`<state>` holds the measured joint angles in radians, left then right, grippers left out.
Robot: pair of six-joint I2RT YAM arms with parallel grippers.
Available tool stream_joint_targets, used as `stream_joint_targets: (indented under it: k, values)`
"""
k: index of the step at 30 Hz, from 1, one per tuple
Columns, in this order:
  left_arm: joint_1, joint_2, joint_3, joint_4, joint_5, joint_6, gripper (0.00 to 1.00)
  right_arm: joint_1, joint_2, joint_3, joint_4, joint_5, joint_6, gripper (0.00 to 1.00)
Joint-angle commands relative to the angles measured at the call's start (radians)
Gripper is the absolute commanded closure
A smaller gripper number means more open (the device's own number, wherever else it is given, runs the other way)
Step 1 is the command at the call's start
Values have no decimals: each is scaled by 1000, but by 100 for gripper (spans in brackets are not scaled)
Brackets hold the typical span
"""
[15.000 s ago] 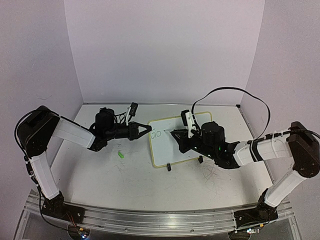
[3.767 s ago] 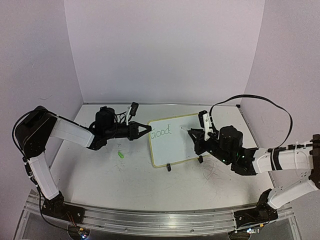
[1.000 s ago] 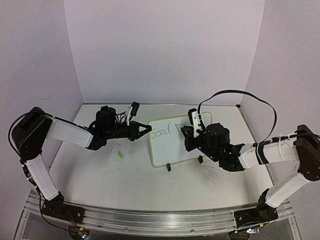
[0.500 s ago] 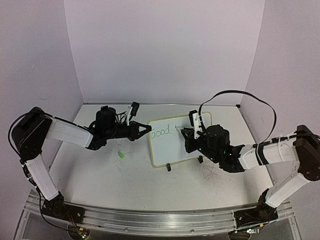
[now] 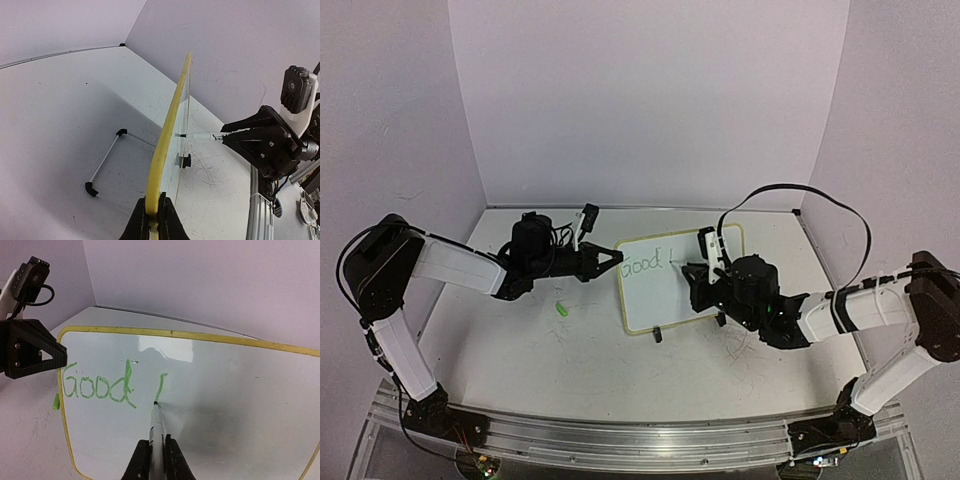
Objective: Write a sentence on the whiteboard
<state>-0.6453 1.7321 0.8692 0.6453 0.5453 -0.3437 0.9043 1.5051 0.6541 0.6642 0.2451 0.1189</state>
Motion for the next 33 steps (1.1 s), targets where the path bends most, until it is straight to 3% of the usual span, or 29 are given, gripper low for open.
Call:
stream_joint_targets:
  k: [1, 23, 29, 33]
  values:
    - [12, -42, -3, -4, -83, 60, 100, -1, -15, -13, -37, 16, 19, 100]
    - [12, -45, -2, -11, -85, 64, 100, -1, -51, -26, -67, 68, 20, 100]
    - [12, -41, 4, -12, -79, 65, 100, -2, -165, -108, 95, -5, -20, 100]
    - [11, -42, 4, -15, -77, 67, 100, -1, -130, -70, 118, -74, -51, 100]
